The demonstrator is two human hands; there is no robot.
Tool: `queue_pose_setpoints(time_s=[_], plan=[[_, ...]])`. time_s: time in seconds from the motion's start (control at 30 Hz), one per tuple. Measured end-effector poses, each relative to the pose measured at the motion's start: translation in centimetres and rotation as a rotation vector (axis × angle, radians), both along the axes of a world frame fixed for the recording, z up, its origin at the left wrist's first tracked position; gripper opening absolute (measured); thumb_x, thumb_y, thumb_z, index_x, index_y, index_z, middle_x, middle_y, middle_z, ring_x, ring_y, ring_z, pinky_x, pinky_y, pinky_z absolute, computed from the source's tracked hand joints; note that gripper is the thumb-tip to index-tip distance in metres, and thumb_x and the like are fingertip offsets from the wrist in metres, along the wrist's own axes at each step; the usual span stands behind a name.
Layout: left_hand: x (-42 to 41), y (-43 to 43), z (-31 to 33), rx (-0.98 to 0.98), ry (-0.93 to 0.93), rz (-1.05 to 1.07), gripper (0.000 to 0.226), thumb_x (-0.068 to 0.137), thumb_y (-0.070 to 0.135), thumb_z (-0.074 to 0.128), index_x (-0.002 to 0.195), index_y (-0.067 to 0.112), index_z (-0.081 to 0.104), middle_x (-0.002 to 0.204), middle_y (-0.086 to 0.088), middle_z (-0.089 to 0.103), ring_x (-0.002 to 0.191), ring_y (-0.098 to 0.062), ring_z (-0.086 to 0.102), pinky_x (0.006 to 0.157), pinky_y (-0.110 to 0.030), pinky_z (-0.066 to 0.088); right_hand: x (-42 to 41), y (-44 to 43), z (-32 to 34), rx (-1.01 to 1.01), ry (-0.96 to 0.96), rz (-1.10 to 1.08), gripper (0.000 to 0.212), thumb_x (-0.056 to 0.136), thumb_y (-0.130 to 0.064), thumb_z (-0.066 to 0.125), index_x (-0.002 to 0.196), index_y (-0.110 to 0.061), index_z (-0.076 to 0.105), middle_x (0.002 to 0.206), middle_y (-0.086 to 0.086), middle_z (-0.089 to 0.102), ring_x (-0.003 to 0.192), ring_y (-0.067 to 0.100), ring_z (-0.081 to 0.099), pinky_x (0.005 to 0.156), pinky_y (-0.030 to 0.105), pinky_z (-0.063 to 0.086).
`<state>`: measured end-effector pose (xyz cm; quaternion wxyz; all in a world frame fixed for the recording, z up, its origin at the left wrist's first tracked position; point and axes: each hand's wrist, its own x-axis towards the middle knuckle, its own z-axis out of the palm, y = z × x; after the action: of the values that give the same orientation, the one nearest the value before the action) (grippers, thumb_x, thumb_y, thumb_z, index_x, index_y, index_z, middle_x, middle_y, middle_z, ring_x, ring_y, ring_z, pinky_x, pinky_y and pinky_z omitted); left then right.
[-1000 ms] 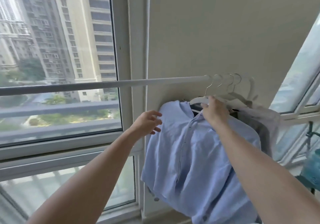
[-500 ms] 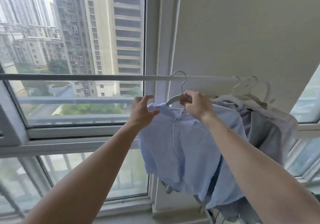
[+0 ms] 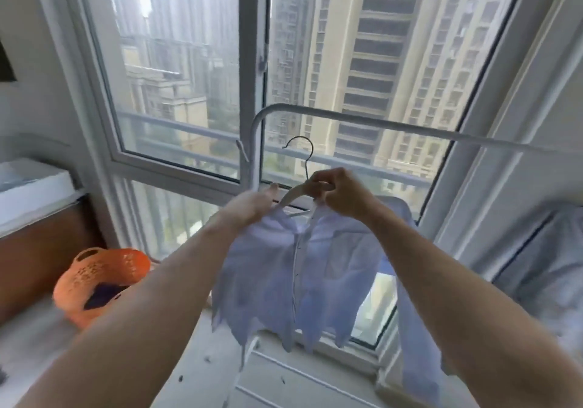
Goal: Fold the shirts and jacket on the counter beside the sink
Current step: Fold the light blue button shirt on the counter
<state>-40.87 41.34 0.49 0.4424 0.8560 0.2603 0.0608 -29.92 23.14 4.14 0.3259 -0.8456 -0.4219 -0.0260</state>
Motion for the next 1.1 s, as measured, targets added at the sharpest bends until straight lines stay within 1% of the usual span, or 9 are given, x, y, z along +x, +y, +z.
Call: queue_pose_setpoints(time_s=[0.17,0.27,0.4,0.5,0.57,0.67,0.8,0.97,1.1], plan=[[-11.0,9.8,-1.1,-0.232,0.115,0.137,0.050,0.099,0.059,0.044,0.077,0.025,0.074,0.097,-0.007,0.070,0.090,-0.021,0.065,0.086,-0.031,0.050,-6.2,13.3,-1.3,-0.044,-0.004,0.258,0.016,0.090,-0.017,0.070,0.083,-0.030,0.074,0.058,-0.025,0.059,0.056,-0.012,0.053,0.059,0.013,0.041],[-17.1,16.8,-2.7,-0.287,0.205,0.349,0.031,0.100,0.039,0.051,0.078,0.018,0.056,0.076,-0.001,0.053,0.055,-0.011,0.055,0.044,-0.019,0.045,-10.9,21.6,-2.2,-0.068,-0.053,0.405,0.024,0.088,-0.030,0.071,0.068,-0.041,0.064,0.055,-0.021,0.056,0.056,-0.001,0.049,0.060,0.027,0.045],[-24.7,24.8,-5.6,-0.408,0.314,0.443,0.018,0.090,0.028,0.061,0.096,0.011,0.062,0.099,-0.014,0.059,0.084,-0.024,0.058,0.074,-0.028,0.044,-16.5,31.2,-3.6,-0.109,-0.092,0.602,0.008,0.089,-0.032,0.070,0.085,-0.026,0.074,0.070,-0.004,0.065,0.071,0.021,0.062,0.068,0.038,0.053],[-28.9,30.5,-7.0,-0.354,0.072,0.559,0.019,0.086,0.000,0.065,0.102,0.001,0.074,0.107,-0.022,0.068,0.100,-0.034,0.064,0.094,-0.048,0.050,-19.9,38.7,-5.1,-0.080,-0.131,0.721,0.014,0.091,-0.032,0.068,0.083,-0.022,0.073,0.067,-0.008,0.060,0.064,0.016,0.057,0.060,0.031,0.048],[-30.9,34.1,-7.2,-0.283,-0.144,0.682,0.027,0.085,-0.011,0.066,0.109,0.000,0.071,0.102,-0.020,0.068,0.094,-0.027,0.063,0.085,-0.035,0.053,-21.4,44.0,-5.8,-0.079,-0.140,0.738,0.018,0.091,-0.036,0.067,0.081,-0.022,0.071,0.064,-0.012,0.058,0.061,0.011,0.053,0.053,0.022,0.041],[-33.5,40.8,-6.6,-0.226,-0.467,0.858,0.031,0.087,-0.016,0.062,0.117,-0.007,0.063,0.093,-0.018,0.065,0.082,-0.024,0.060,0.064,-0.019,0.048,-22.8,52.8,-6.8,-0.125,-0.091,0.754,0.022,0.093,-0.031,0.066,0.073,-0.023,0.064,0.074,-0.004,0.061,0.070,0.022,0.056,0.059,0.031,0.042],[-36.9,49.1,-4.7,-0.091,-0.609,0.984,0.028,0.093,-0.009,0.054,0.109,0.008,0.070,0.077,-0.003,0.062,0.052,-0.013,0.045,0.038,-0.018,0.032,-24.5,63.3,-7.3,-0.146,-0.005,0.773,0.021,0.092,-0.028,0.067,0.078,-0.015,0.062,0.074,-0.001,0.059,0.073,0.021,0.054,0.057,0.027,0.036],[-43.0,58.3,-3.8,0.017,-0.678,1.049,0.043,0.093,-0.004,0.051,0.084,0.031,0.074,0.071,0.014,0.064,0.043,-0.011,0.039,0.040,-0.019,0.027,-28.3,74.7,-7.4,-0.073,0.152,0.901,0.022,0.090,-0.023,0.067,0.069,-0.025,0.068,0.079,0.001,0.072,0.078,0.023,0.065,0.077,0.040,0.052],[-47.7,65.1,-4.5,0.027,-0.726,1.150,0.046,0.091,-0.014,0.048,0.084,0.025,0.073,0.075,0.002,0.064,0.068,-0.013,0.055,0.063,-0.022,0.043,-30.6,81.6,-8.0,0.016,0.361,0.943,0.020,0.083,-0.039,0.064,0.066,-0.035,0.072,0.065,-0.011,0.058,0.064,0.007,0.051,0.066,0.026,0.043]])
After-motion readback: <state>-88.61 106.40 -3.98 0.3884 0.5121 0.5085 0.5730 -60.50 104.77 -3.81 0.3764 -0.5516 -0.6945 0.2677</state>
